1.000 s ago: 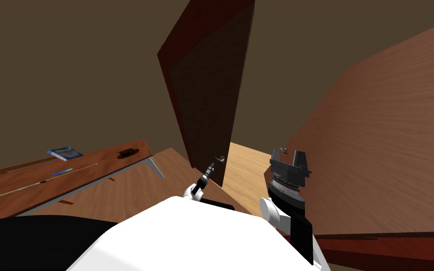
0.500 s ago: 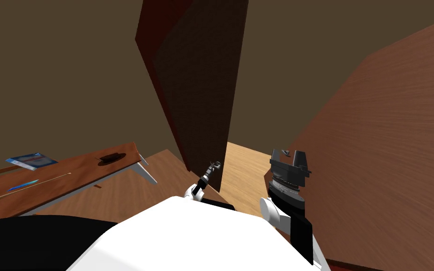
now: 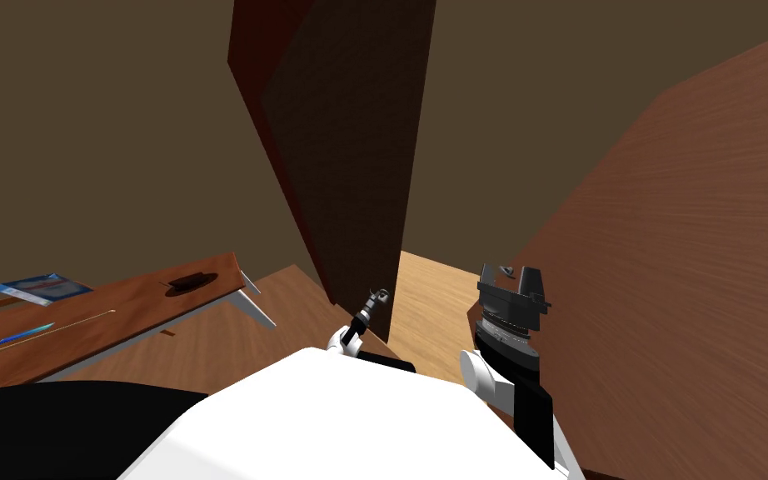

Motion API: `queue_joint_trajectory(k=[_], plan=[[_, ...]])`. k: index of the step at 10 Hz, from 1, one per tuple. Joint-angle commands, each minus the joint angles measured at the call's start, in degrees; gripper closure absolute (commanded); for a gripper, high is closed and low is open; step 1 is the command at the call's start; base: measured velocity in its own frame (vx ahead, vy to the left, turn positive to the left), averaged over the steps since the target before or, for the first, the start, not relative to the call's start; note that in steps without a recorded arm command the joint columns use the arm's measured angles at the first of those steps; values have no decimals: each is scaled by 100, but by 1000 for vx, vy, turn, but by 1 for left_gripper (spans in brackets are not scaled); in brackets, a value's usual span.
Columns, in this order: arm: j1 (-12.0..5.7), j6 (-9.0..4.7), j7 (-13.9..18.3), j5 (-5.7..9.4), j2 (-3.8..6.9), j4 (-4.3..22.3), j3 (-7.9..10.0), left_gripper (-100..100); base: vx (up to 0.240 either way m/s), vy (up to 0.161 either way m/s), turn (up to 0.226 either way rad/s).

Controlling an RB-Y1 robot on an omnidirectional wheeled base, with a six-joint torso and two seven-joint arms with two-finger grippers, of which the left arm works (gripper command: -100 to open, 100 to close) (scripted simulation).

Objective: Push the door open

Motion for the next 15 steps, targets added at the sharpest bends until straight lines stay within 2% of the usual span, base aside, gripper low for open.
queue_joint_trajectory(k=[1,3,4,7,8,9,11,12,14,15], plan=[[5,-6,2,0,-2,-1,-2,100,-14,6,2],[5,-6,2,0,-2,-1,-2,100,-4,1,1],[15,9,-34,38,88,11,76,100,73,-49,23],[16,9,-84,98,186,11,198,100,121,-105,36],[16,9,-84,98,186,11,198,100,117,-74,28],[17,9,-122,144,246,12,290,100,137,-89,29],[18,9,-164,196,301,12,394,100,157,-106,61],[18,9,-164,196,301,12,394,100,118,-81,22],[19,9,-227,274,357,12,548,100,120,-90,64],[19,9,-227,274,357,12,548,100,108,-84,55]])
